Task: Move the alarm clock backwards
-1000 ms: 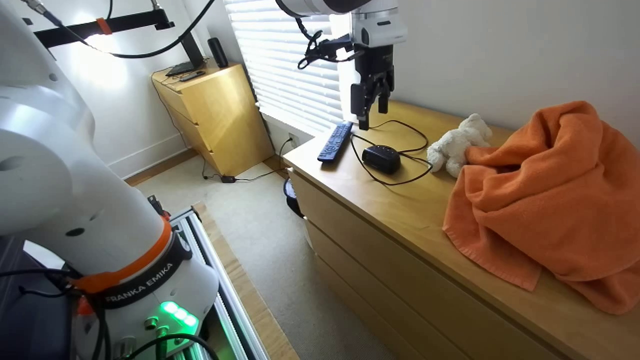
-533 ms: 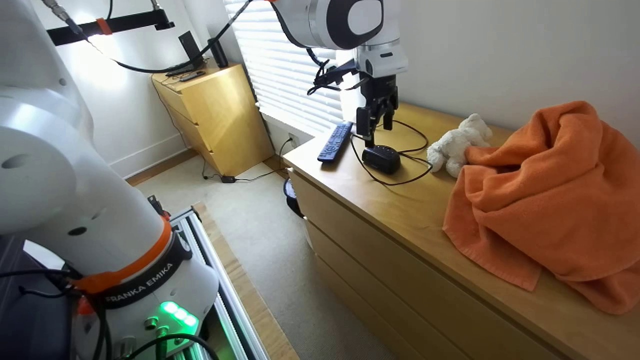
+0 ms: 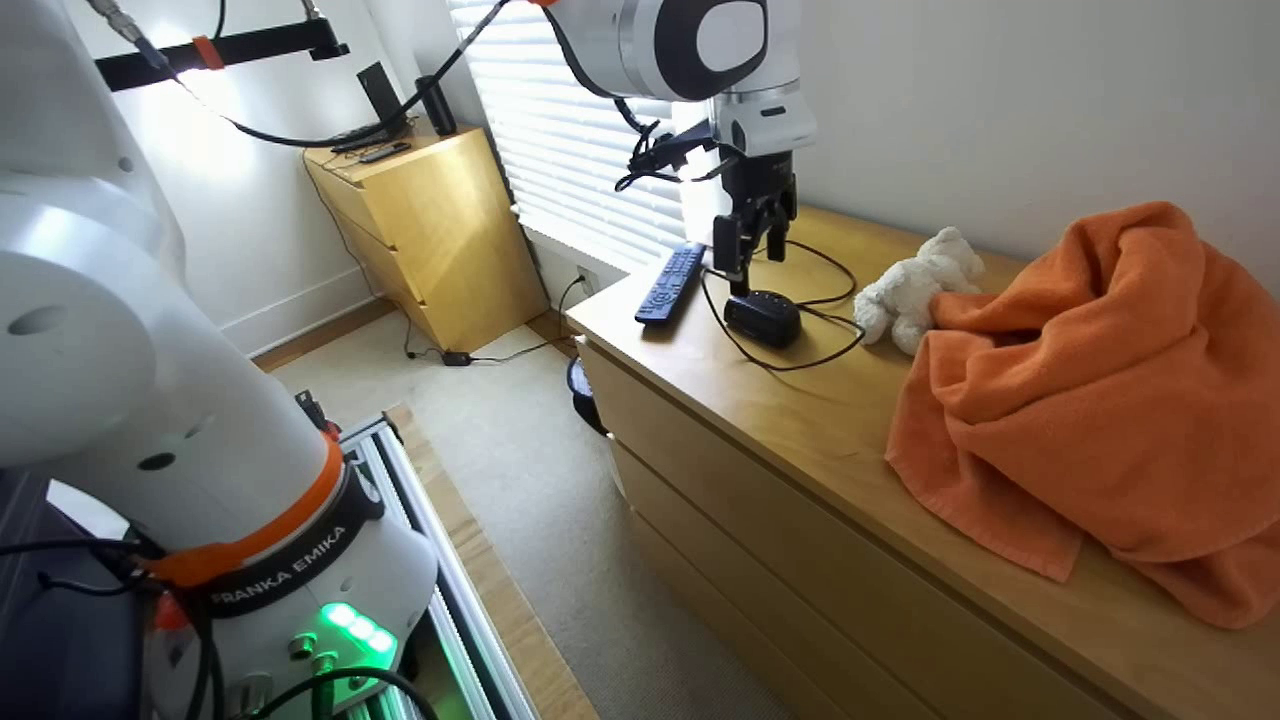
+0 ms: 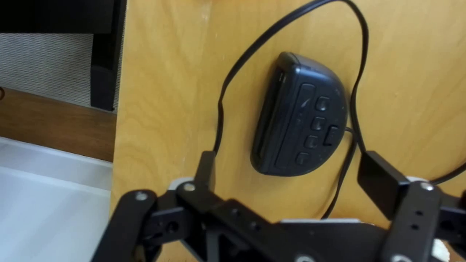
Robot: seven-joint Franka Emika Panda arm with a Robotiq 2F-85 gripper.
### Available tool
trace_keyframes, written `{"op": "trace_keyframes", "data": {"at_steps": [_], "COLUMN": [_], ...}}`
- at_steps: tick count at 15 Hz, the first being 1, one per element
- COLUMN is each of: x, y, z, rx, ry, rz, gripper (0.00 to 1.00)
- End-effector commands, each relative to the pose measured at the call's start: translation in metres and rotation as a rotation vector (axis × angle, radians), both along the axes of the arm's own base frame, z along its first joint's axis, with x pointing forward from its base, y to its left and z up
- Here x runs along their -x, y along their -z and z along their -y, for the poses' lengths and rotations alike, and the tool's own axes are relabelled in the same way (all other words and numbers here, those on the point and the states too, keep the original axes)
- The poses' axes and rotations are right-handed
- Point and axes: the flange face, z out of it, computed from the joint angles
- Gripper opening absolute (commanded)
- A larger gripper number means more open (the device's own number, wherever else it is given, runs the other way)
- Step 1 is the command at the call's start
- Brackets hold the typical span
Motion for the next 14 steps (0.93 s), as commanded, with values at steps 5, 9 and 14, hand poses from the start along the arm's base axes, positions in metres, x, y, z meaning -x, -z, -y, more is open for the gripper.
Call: {"op": "trace_keyframes", "data": {"at_steps": [5, 9, 14], "x": [-0.013, -0.022, -0.023], "y": [0.032, 0.049, 0.065], "z": [-0.019, -0.021, -0.022], "rx": [0.059, 0.108, 0.122], "ry": [0.103, 0.120, 0.138], "rz": [0.041, 0.064, -0.008], "gripper": [1.00, 1.00, 1.00]}}
